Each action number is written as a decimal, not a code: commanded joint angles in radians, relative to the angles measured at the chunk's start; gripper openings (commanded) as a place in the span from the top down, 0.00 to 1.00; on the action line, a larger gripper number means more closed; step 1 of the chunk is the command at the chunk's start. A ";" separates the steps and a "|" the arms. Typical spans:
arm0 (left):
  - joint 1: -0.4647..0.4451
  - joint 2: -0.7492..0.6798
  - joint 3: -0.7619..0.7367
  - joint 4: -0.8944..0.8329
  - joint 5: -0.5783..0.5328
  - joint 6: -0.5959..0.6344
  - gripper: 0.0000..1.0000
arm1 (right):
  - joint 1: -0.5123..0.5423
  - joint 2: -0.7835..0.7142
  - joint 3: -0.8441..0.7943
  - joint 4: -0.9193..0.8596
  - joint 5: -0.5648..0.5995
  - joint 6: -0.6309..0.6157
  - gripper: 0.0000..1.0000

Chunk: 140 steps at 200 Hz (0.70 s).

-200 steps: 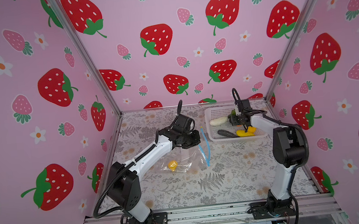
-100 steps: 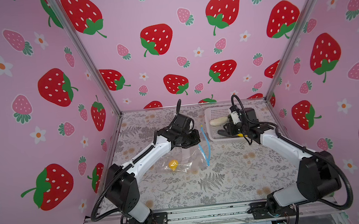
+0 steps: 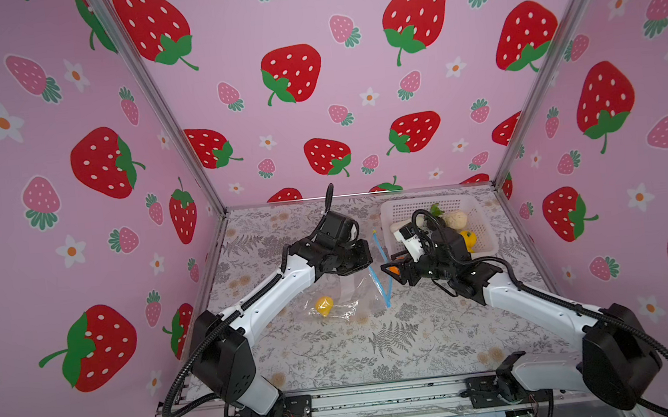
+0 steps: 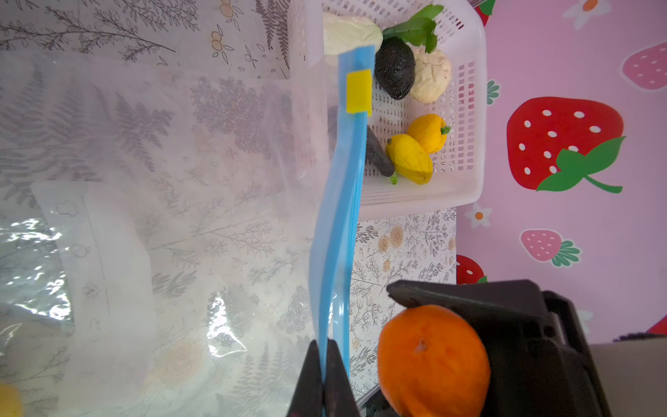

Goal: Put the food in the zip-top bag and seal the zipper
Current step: 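Carry the orange to the bag mouth and release it inside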

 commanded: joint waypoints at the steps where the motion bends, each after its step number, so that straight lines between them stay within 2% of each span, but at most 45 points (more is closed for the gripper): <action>1: -0.004 -0.013 0.003 0.008 0.006 -0.010 1.00 | 0.030 0.035 -0.020 0.094 -0.043 0.035 0.60; 73: -0.017 -0.067 -0.020 0.009 -0.002 -0.011 1.00 | 0.032 0.132 -0.031 0.124 -0.060 0.016 0.63; 140: -0.014 -0.102 -0.075 0.032 -0.013 -0.009 1.00 | -0.020 0.058 -0.071 0.161 -0.139 0.039 0.62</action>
